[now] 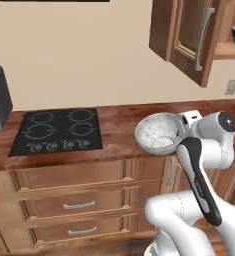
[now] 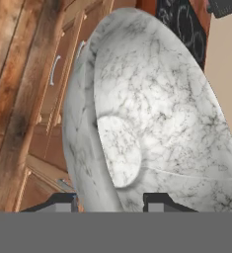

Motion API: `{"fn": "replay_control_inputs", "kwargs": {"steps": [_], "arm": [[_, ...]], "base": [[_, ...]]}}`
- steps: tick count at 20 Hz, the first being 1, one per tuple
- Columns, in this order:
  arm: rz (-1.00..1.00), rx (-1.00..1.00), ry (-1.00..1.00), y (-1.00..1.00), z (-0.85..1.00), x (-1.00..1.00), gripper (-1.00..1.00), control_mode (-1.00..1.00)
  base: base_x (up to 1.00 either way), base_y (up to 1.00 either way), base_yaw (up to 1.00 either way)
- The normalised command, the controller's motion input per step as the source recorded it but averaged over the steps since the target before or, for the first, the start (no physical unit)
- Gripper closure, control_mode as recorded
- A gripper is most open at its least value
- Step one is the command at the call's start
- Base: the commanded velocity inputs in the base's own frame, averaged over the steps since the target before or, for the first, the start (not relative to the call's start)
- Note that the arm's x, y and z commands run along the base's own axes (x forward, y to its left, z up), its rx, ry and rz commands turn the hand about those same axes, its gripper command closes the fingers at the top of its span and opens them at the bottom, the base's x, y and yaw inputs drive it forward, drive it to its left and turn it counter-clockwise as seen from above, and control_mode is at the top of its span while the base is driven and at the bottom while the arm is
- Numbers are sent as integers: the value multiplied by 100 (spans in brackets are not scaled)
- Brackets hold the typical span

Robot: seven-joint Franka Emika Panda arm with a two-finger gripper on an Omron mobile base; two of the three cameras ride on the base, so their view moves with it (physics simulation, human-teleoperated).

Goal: Move the bowls from the cabinet to the plates on the dining table.

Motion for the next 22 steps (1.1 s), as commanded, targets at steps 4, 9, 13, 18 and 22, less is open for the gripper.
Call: {"fn": "replay_control_inputs", "kwargs": {"steps": [4, 9, 13, 18, 22], "arm": [[0, 0, 0, 0, 0, 0, 100, 100], [0, 0, 0, 0, 0, 0, 100, 100], [0, 0, 0, 0, 0, 0, 100, 100], [0, 0, 0, 0, 0, 0, 100, 100], [0, 0, 0, 0, 0, 0, 100, 100]], "base": [[0, 57, 36], [0, 61, 46], [2, 65, 50], [4, 57, 53], [3, 49, 53]]}}
